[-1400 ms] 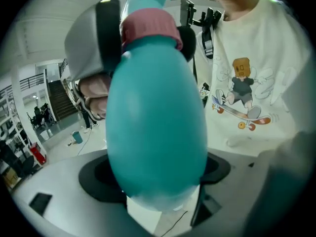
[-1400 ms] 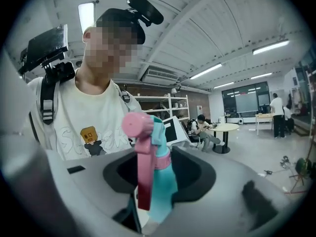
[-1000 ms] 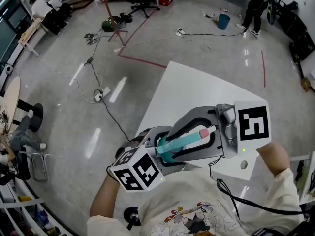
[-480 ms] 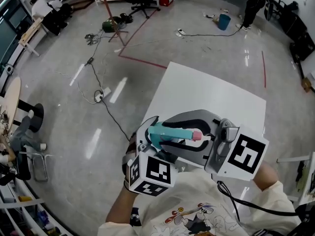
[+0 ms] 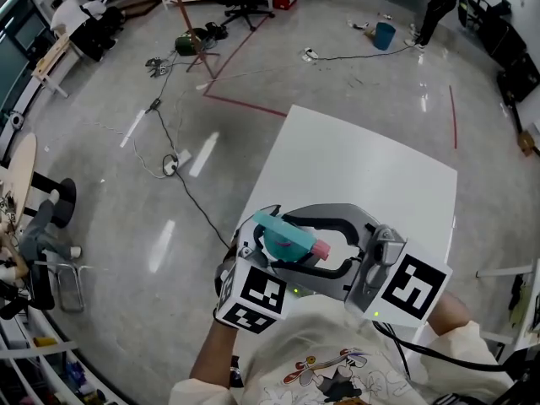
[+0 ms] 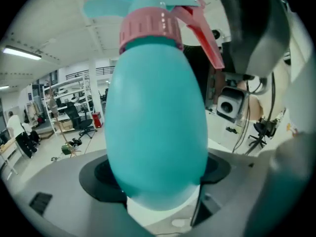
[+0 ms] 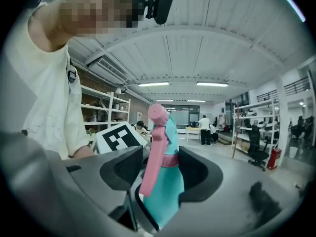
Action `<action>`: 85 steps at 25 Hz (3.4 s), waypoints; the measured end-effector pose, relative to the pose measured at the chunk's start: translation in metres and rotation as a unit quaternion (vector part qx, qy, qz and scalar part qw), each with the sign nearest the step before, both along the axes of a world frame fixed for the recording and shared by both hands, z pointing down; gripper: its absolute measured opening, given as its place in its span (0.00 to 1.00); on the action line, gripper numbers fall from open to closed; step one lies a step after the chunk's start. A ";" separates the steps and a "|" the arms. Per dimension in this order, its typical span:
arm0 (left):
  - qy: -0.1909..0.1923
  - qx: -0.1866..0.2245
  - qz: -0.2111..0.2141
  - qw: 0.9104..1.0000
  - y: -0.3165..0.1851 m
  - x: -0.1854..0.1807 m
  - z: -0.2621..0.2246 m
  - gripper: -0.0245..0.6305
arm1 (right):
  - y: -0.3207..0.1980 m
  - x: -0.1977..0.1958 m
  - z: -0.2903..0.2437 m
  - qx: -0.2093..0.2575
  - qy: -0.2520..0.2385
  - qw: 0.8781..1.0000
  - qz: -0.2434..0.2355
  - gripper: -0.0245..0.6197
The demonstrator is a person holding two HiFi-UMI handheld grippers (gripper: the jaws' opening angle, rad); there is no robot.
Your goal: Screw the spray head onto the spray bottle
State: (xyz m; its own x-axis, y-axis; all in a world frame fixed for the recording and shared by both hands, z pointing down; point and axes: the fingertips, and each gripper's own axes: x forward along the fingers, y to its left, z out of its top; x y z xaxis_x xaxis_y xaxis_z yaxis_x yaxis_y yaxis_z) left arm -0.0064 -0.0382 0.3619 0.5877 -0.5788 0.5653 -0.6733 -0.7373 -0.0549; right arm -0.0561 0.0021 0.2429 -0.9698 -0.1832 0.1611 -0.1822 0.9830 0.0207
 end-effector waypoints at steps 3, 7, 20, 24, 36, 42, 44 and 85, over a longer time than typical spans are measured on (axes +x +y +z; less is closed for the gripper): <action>0.008 -0.009 0.069 0.998 0.016 0.008 0.005 0.69 | 0.013 0.011 -0.002 -0.040 -0.004 0.997 -0.067 0.40; 0.013 -0.013 0.155 0.988 0.033 0.004 0.013 0.69 | 0.016 0.022 -0.018 -0.074 -0.038 0.987 -0.141 0.40; 0.035 0.021 0.384 0.923 0.098 0.022 -0.032 0.69 | 0.032 0.047 -0.062 -0.086 -0.073 0.956 -0.271 0.40; 0.015 0.015 0.440 0.898 0.117 0.028 -0.039 0.69 | 0.060 0.036 -0.049 -0.090 -0.043 0.930 -0.354 0.40; 0.005 -0.013 0.498 0.867 0.138 0.040 -0.033 0.69 | 0.092 0.031 -0.034 -0.094 -0.018 0.882 -0.462 0.27; 0.029 -0.044 0.411 0.910 0.109 0.032 -0.029 0.69 | 0.063 0.023 -0.029 -0.084 -0.014 0.921 -0.380 0.25; 0.023 -0.044 0.377 0.925 0.097 0.029 -0.024 0.69 | 0.053 0.017 -0.025 -0.078 -0.012 0.934 -0.348 0.25; 0.006 -0.017 0.194 0.981 0.050 0.015 -0.006 0.69 | 0.019 0.015 -0.004 -0.094 -0.023 0.988 -0.118 0.39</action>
State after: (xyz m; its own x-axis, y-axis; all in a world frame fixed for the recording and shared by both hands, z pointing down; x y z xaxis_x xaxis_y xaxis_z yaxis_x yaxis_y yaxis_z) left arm 0.0082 0.0114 0.3555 0.7661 -0.2920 0.5725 -0.3431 -0.9391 -0.0198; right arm -0.0406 0.0215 0.2388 -0.9889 0.0777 0.1263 0.0556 0.9839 -0.1696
